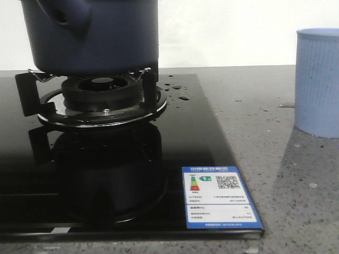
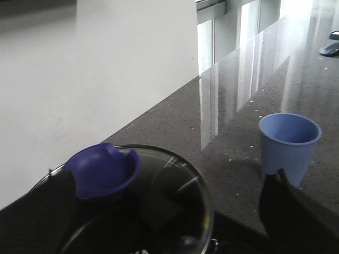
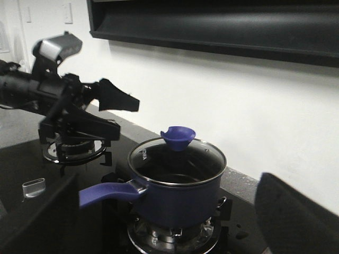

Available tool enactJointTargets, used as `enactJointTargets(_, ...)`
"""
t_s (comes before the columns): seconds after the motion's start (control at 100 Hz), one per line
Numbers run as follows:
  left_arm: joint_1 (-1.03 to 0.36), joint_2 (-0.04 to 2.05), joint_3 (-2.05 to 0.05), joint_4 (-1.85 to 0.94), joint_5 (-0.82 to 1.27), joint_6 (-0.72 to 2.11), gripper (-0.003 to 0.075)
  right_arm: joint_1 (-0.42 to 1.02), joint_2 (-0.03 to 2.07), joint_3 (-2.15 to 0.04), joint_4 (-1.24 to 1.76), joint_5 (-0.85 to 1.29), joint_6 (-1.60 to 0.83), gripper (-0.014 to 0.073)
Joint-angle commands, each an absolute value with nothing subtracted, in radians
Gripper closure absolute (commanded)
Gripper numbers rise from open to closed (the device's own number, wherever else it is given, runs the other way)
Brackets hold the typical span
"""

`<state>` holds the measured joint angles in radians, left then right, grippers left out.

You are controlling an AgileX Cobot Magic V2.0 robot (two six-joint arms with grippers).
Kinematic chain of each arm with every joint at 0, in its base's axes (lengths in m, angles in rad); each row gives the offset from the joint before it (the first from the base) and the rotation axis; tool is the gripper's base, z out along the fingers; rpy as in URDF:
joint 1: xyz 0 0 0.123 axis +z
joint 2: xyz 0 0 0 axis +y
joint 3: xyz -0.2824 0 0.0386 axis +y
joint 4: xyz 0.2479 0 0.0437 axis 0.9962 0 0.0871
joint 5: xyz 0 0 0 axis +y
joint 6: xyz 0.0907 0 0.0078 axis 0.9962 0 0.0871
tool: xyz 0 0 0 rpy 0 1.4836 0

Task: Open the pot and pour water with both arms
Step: 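Reach the left gripper to the blue lid knob, grasp and lift lid, then move the right gripper toward the light blue ribbed cup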

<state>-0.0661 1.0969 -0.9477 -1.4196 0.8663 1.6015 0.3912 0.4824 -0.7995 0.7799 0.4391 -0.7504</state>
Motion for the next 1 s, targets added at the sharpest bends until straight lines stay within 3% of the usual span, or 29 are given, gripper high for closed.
enactJointTargets(0.0, -0.076, 1.137, -1.003, -1.513, 0.838, 1.631, 0.0071, 0.392, 0.504, -0.832, 0.793, 0.355, -0.762, -0.0063)
enactJointTargets(0.33, -0.076, 1.381, -1.11, -1.652, 0.954, 1.746, 0.0071, 0.392, 0.504, -0.832, 0.783, 0.352, -0.762, -0.0063)
enactJointTargets(0.72, -0.117, 1.486, -1.14, -1.652, 0.969, 1.807, 0.0075, 0.392, 0.504, -0.832, 0.783, 0.362, -0.762, -0.0063)
enactJointTargets(0.84, -0.141, 1.49, -1.14, -1.648, 0.952, 1.827, 0.0137, 0.392, 0.504, -0.832, 0.783, 0.362, -0.762, -0.0063)
enactJointTargets(0.99, -0.141, 1.49, -1.14, -1.658, 0.952, 1.827, 0.0332, 0.392, 0.504, -0.832, 0.783, 0.362, -0.762, -0.0063)
